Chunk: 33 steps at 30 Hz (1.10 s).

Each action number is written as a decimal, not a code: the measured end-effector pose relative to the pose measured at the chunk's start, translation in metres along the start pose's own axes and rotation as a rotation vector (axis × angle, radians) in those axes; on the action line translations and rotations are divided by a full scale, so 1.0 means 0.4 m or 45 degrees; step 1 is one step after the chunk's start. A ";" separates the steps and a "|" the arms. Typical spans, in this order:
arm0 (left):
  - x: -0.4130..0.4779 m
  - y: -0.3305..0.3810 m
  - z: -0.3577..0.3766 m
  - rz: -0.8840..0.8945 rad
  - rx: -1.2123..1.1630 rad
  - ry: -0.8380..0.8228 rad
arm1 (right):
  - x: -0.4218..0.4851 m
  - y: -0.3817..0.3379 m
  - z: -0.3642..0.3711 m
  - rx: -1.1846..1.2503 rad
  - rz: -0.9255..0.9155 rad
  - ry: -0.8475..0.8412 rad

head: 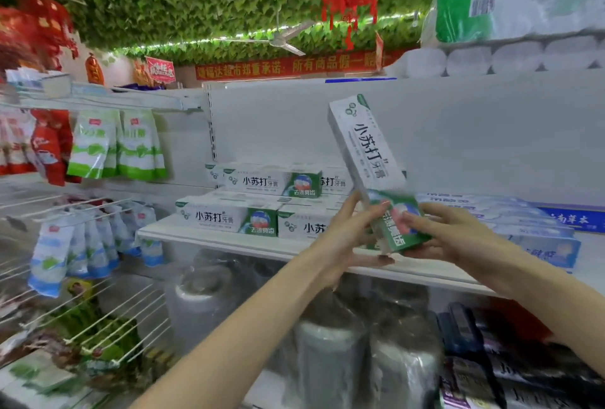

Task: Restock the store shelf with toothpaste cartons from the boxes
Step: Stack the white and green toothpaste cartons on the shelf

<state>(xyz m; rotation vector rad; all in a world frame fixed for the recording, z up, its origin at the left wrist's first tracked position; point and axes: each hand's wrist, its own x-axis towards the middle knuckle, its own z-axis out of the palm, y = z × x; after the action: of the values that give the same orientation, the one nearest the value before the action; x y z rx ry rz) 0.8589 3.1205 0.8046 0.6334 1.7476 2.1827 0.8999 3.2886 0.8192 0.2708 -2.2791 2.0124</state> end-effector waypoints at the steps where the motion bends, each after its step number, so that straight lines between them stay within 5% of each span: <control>1: 0.005 0.007 -0.015 -0.003 0.046 -0.014 | 0.006 0.000 0.005 0.020 -0.014 0.027; 7: 0.032 0.055 -0.109 0.109 0.302 0.095 | 0.051 -0.036 -0.020 -0.192 -0.026 0.254; 11: 0.070 0.075 -0.234 0.504 0.917 0.460 | 0.103 -0.066 -0.079 -0.498 -0.060 0.423; 14: 0.117 0.100 -0.324 0.562 1.229 0.621 | 0.151 -0.070 -0.109 -0.649 0.016 0.443; 20: 0.189 0.114 -0.397 0.519 1.356 0.470 | 0.239 -0.073 -0.142 -1.351 0.066 0.387; 27: 0.259 0.102 -0.368 0.425 1.710 0.144 | 0.331 -0.045 -0.149 -1.377 0.067 0.357; 33: 0.286 0.090 -0.371 0.410 1.862 0.102 | 0.320 0.010 -0.133 -1.436 0.029 0.471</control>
<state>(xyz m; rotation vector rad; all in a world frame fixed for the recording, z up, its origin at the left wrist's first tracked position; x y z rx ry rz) 0.6883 3.0398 0.8325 1.1094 3.2572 0.6348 0.7711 3.3323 0.8457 -0.2031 -2.6778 0.4608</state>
